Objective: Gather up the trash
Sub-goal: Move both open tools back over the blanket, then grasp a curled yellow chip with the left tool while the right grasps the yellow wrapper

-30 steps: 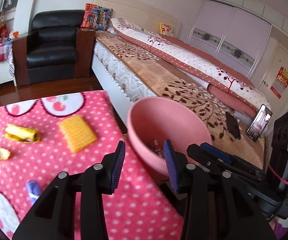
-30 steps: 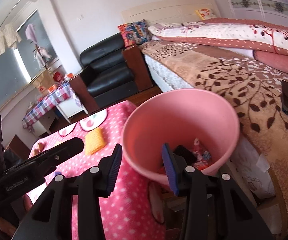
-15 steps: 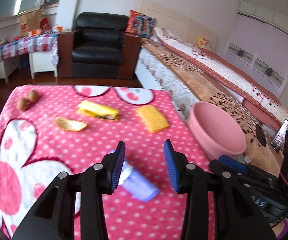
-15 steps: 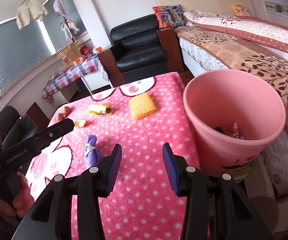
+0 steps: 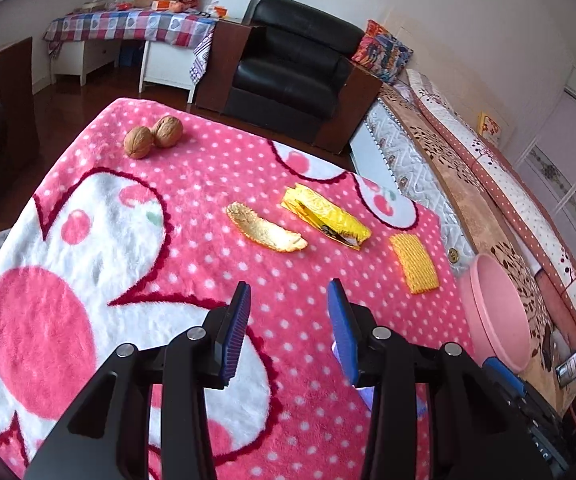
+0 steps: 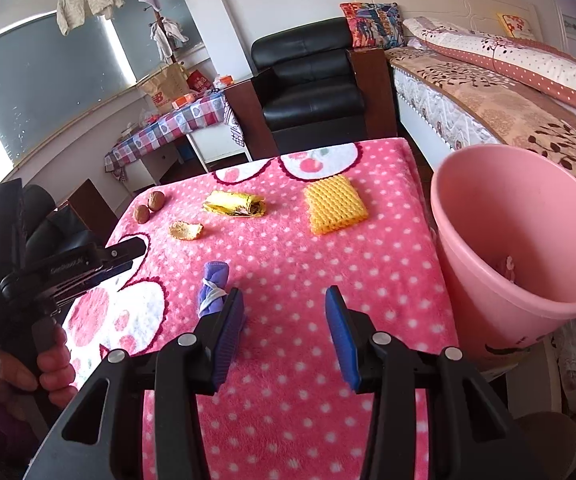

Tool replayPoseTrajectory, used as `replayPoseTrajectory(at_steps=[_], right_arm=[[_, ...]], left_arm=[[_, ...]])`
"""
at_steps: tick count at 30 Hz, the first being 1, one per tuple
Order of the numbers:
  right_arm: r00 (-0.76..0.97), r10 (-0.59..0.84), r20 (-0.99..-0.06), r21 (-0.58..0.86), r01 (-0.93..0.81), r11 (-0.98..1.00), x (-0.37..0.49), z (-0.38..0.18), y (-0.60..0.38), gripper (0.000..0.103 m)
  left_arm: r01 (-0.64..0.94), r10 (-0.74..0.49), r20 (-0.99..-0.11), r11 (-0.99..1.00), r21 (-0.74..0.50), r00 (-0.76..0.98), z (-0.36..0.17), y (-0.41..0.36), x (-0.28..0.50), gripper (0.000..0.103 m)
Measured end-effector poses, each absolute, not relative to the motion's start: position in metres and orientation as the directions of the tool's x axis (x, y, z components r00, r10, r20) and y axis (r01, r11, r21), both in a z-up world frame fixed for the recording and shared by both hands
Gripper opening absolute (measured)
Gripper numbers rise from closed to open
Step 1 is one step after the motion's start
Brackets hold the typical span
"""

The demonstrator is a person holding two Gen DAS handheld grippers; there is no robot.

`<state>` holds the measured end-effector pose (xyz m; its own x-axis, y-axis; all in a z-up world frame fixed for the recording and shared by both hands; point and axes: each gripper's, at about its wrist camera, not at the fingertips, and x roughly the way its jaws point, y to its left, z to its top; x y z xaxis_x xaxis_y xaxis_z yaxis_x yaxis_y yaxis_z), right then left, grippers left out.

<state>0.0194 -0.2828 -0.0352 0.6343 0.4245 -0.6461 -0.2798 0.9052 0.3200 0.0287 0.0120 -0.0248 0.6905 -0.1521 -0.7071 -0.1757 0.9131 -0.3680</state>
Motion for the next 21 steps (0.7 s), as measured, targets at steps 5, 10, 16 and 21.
replayPoseTrajectory(at_steps=[5, 10, 16, 21], right_arm=[[0.641, 0.427, -0.638, 0.313, -0.291, 0.904, 0.040, -0.031, -0.281, 0.042], [0.638, 0.438, -0.633, 0.317, -0.303, 0.899, 0.067, -0.028, -0.280, 0.042], [0.616, 0.473, -0.630, 0.330, -0.339, 0.881, 0.103, -0.028, -0.270, 0.042], [0.555, 0.514, -0.654, 0.333, -0.399, 0.854, 0.144, -0.029, -0.246, 0.043]], left_arm=[[-0.249, -0.129, -0.726, 0.887, -0.389, 0.675, -0.035, 0.021, 0.056, 0.040], [-0.323, -0.102, -0.763, 0.864, -0.386, 0.639, -0.052, 0.026, 0.078, 0.040], [-0.356, -0.086, -0.774, 0.852, -0.383, 0.628, -0.061, 0.023, 0.099, 0.040], [-0.359, -0.047, -0.780, 0.870, -0.339, 0.624, -0.067, 0.020, 0.111, 0.003]])
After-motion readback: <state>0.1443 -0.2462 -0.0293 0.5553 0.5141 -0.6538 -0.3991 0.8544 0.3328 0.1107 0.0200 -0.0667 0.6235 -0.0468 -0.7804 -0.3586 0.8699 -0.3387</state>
